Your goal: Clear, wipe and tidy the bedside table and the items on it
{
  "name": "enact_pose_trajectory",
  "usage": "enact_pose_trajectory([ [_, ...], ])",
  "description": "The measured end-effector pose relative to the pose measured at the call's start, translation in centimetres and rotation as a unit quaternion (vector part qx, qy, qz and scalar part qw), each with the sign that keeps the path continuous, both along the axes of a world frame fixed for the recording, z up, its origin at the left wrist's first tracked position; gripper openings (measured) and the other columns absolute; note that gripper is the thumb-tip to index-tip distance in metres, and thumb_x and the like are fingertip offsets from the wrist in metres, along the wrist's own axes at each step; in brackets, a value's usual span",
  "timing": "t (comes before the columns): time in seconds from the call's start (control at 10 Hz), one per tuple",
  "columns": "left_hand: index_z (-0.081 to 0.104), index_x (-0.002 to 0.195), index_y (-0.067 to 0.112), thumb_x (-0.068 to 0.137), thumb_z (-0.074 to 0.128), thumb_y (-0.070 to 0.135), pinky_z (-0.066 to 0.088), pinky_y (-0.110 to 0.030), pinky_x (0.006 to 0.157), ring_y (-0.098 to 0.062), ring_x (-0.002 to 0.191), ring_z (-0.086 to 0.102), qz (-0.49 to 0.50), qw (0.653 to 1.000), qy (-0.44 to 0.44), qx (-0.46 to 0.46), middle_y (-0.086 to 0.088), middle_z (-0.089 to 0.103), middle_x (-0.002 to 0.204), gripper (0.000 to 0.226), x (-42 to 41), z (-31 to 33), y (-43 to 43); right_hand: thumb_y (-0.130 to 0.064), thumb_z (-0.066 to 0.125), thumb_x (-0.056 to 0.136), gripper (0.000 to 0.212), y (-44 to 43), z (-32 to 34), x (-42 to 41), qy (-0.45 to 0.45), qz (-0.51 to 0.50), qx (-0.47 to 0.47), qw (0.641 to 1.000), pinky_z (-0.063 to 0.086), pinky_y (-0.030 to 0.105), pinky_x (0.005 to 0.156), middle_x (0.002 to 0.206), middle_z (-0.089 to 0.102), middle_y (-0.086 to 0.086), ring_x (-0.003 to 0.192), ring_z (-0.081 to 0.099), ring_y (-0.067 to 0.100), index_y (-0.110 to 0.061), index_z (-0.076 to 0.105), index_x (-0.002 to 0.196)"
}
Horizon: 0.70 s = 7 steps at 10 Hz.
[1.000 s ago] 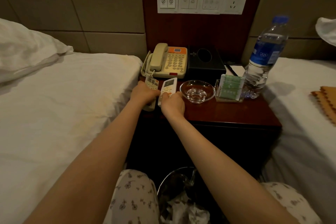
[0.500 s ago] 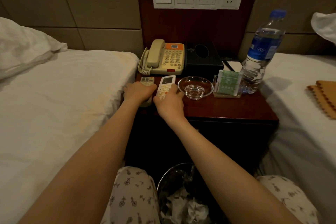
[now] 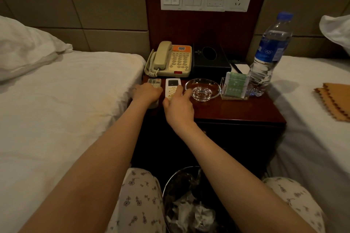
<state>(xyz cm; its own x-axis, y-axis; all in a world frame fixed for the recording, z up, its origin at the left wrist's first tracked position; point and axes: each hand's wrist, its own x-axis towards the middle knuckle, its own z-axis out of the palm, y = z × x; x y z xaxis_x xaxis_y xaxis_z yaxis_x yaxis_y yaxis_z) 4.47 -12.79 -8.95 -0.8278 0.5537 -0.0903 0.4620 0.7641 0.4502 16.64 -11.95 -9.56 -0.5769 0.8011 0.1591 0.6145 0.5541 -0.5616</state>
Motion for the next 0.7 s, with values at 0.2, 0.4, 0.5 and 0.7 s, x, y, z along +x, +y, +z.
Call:
enact_pose_trajectory([
  [0.2,0.039,0.137,0.006,0.094,0.041,0.046,0.031,-0.038,0.105,-0.034,0.13,0.036,0.012,0.999,0.038,0.006,-0.021,0.037,0.14,0.06,0.9,0.8,-0.5,-0.027,0.053,0.093,0.06,-0.2,0.1,0.5,0.008,0.031,-0.023,0.999,0.046,0.041,0.091,0.14,0.022,0.02,0.113,0.05,0.04,-0.006,0.022,0.14],
  [0.4,0.045,0.133,0.008,0.093,0.044,0.042,0.035,-0.036,0.1,-0.032,0.125,0.04,0.005,0.999,0.043,0.017,-0.019,0.042,0.136,0.053,1.5,1.8,-1.4,-0.021,0.061,0.089,0.061,-0.1,0.2,1.5,0.007,0.05,-0.026,0.998,0.044,0.039,0.095,0.14,0.022,0.018,0.116,0.05,0.038,-0.007,0.025,0.137],
  [0.5,0.052,0.129,0.008,0.093,0.047,0.033,0.04,-0.035,0.095,-0.031,0.121,0.046,-0.018,0.998,0.029,0.043,-0.018,0.049,0.132,0.044,2.1,2.3,-2.0,-0.021,0.064,0.087,0.067,0.1,0.4,2.4,0.004,0.062,-0.035,0.997,0.044,0.04,0.095,0.139,0.023,0.017,0.116,0.049,0.038,-0.008,0.024,0.138],
  [0.7,0.05,0.072,0.017,0.092,0.05,0.022,0.034,-0.024,0.06,-0.016,0.073,0.046,-0.064,0.987,-0.028,0.144,0.0,0.048,0.074,0.02,3.4,3.6,-2.6,-0.022,0.058,0.089,0.044,1.4,1.7,4.3,0.088,0.027,-0.077,0.993,0.043,0.036,0.089,0.132,0.04,0.011,0.115,0.051,0.028,-0.012,0.042,0.129],
])
